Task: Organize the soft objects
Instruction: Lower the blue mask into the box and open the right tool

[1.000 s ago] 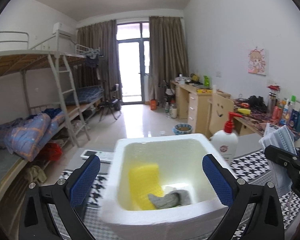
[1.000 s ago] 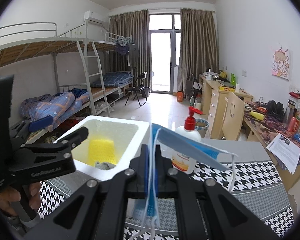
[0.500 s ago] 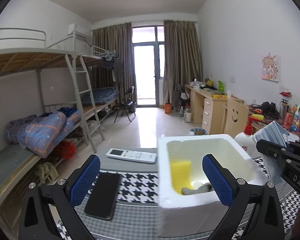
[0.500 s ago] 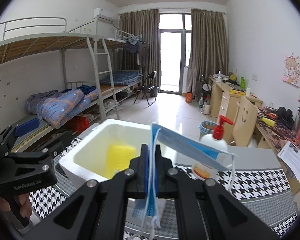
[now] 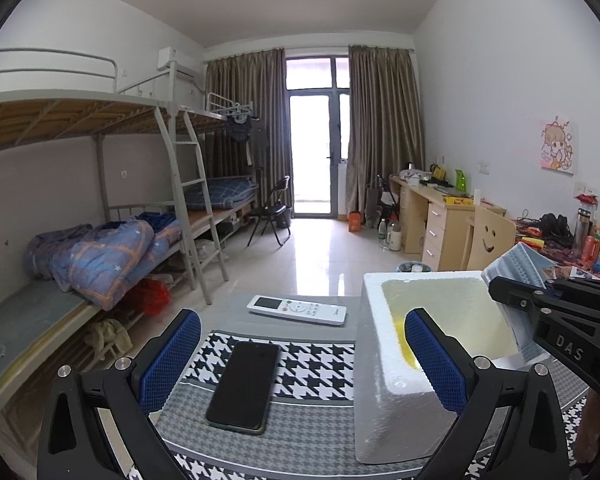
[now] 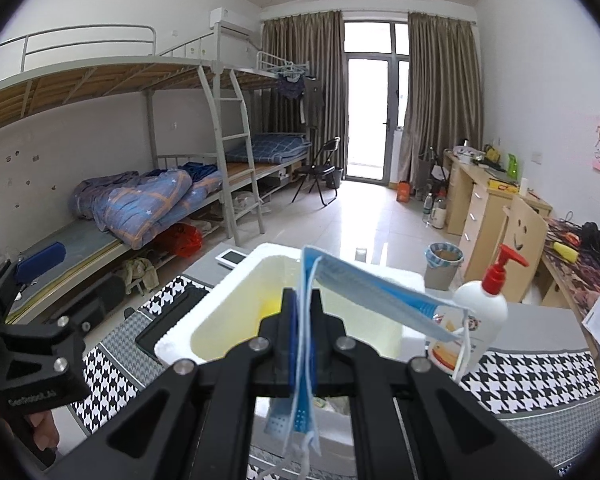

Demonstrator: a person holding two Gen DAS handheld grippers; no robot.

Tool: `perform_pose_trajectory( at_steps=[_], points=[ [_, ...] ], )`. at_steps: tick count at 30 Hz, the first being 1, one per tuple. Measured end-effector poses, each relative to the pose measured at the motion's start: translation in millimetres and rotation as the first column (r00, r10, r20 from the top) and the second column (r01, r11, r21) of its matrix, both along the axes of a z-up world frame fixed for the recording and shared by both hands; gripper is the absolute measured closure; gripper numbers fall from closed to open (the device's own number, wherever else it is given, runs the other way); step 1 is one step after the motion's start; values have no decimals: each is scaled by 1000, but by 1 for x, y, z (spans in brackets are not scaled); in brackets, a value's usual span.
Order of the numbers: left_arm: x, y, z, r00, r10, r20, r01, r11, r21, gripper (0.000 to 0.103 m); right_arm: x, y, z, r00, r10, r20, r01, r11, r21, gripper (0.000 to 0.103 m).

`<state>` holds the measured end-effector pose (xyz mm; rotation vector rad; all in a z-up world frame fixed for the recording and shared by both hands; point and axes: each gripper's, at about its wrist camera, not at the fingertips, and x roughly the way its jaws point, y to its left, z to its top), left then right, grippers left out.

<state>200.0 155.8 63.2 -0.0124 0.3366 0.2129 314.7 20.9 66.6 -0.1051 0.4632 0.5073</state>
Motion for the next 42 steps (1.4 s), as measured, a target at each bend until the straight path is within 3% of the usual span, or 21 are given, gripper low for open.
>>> perform_pose_trajectory(
  at_steps=[15, 17, 19, 21, 42],
  points=[
    [-2, 8, -1, 1000, 6, 12, -6, 1000, -19, 1, 15, 10, -9, 999, -14, -37, 12, 999, -36, 95],
    [-2, 8, -2, 1000, 4, 13, -4, 1000, -21, 1, 20, 10, -12, 998, -24, -56, 21, 999, -47, 85],
    [-2, 6, -1, 1000, 1, 13, -1, 1000, -24, 1, 22, 12, -14, 997, -35, -74, 30, 997, -72, 44],
    [-1, 6, -1, 1000, -4, 14, 4, 1000, -23, 1, 18, 10, -12, 998, -42, -55, 38, 997, -68, 32],
    [-9, -4, 1, 1000, -22, 18, 22, 1000, -17, 1, -3, 0, -4, 999, -43, -20, 42, 998, -53, 32]
  ],
)
